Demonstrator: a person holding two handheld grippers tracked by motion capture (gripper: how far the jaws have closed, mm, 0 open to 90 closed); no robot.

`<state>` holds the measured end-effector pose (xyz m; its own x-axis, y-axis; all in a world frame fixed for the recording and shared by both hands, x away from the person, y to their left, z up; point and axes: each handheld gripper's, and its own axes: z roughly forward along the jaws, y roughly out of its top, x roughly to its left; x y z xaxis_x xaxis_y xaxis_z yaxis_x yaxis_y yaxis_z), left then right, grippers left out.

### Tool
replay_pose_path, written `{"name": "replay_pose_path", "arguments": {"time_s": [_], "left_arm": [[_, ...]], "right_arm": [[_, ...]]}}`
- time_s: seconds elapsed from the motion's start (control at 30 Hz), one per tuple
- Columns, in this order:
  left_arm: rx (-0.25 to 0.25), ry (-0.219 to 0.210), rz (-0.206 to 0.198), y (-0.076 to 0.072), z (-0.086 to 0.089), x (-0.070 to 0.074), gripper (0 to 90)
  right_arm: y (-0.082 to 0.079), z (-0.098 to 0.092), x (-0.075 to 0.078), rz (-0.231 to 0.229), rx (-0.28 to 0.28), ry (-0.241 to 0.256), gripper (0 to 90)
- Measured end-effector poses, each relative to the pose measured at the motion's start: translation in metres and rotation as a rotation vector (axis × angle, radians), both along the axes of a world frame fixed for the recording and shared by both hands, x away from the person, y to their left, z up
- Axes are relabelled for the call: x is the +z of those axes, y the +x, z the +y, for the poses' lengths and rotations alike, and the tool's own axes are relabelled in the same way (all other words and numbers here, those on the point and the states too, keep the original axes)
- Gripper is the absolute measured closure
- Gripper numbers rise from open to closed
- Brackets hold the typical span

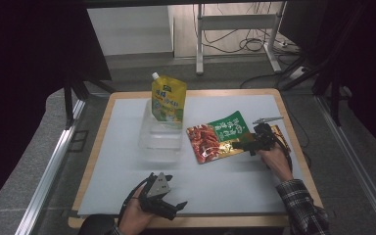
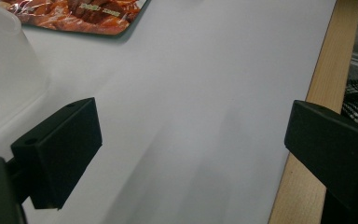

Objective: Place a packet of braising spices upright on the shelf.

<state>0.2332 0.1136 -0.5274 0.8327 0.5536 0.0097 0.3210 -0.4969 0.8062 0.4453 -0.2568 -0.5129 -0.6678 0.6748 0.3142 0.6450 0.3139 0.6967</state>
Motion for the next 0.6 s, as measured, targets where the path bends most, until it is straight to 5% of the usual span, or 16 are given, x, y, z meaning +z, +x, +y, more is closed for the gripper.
{"name": "replay_pose_path", "arguments": {"time_s": [0.13, 0.27, 0.4, 0.6], "left_arm": [[-0.002, 0.012, 0.000, -0.0001, -0.0010, -0.0006, 3.5], [-0.006, 0.019, -0.005, -0.0005, -0.0025, -0.0008, 3.5], [-0.002, 0.017, -0.006, -0.0002, -0.0019, -0.0007, 3.5], [-0.005, 0.018, -0.005, -0.0003, -0.0027, -0.0010, 3.5]], "right_arm": [[0.0006, 0.0004, 0.0015, 0.005, -0.007, 0.001, 4.1], [0.0031, 0.0010, -0.0002, 0.037, -0.007, -0.049, 6.0], [0.0041, -0.0010, 0.0019, 0.029, -0.038, -0.059, 20.9], [0.0044, -0.0027, 0.0076, -0.001, -0.064, -0.108, 57.7]]}}
